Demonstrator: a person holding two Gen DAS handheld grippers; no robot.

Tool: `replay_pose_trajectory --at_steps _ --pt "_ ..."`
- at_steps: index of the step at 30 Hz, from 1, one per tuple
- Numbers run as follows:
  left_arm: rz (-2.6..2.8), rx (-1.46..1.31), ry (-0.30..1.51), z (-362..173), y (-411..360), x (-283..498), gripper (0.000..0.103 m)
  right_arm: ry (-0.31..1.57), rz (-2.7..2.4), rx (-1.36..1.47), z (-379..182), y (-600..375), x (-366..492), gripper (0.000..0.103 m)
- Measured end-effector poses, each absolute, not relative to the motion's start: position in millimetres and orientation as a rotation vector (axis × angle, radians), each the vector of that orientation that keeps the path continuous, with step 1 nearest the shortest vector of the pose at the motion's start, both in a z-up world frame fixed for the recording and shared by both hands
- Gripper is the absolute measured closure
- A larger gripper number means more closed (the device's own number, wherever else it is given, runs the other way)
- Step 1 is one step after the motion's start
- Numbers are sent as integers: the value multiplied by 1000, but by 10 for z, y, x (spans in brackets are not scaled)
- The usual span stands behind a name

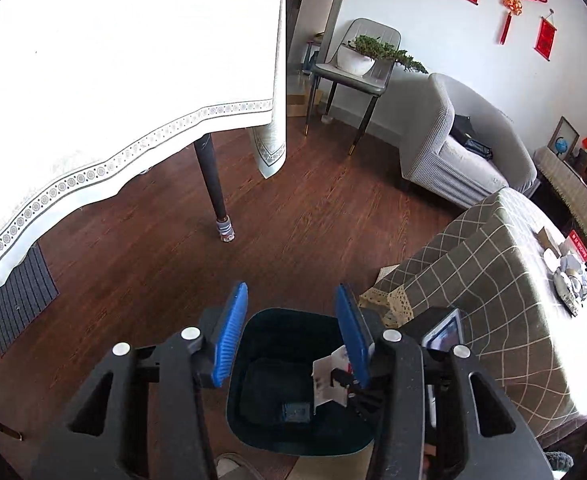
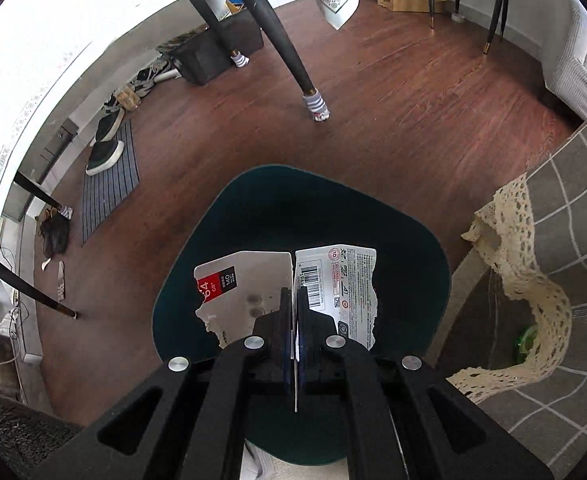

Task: Collect trash
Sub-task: 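Open both tools to drop the bag and package into the bin, then move both open tools back over the table toward the remaining trash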

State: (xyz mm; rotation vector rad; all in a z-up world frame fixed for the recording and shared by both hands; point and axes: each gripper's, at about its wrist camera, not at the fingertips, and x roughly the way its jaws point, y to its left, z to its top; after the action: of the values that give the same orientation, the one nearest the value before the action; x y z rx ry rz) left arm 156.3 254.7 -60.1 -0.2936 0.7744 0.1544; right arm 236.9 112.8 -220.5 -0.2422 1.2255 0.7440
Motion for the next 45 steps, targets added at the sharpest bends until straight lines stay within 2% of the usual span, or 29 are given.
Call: replay_pose_trajectory --at_steps 10,23,27,38,43,45 --pt "132 -309 698 -353 2531 1487 57 1275 718 -325 -2527 1167 2261 99" --pt "121 -329 654 -204 2468 1474 57 1257 729 -321 -2489 1003 2212 98" --pt "132 -332 630 -131 2435 1495 57 1170 768 -302 -2240 942 2152 98" --pt "170 -339 556 112 2364 1503 56 739 885 -266 -1020 684 1854 98" --pt "158 -354 556 162 2256 1547 54 628 877 -232 -673 479 1821 98" --pt "149 -350 547 189 2195 1548 54 601 874 -208 -558 393 1821 95"
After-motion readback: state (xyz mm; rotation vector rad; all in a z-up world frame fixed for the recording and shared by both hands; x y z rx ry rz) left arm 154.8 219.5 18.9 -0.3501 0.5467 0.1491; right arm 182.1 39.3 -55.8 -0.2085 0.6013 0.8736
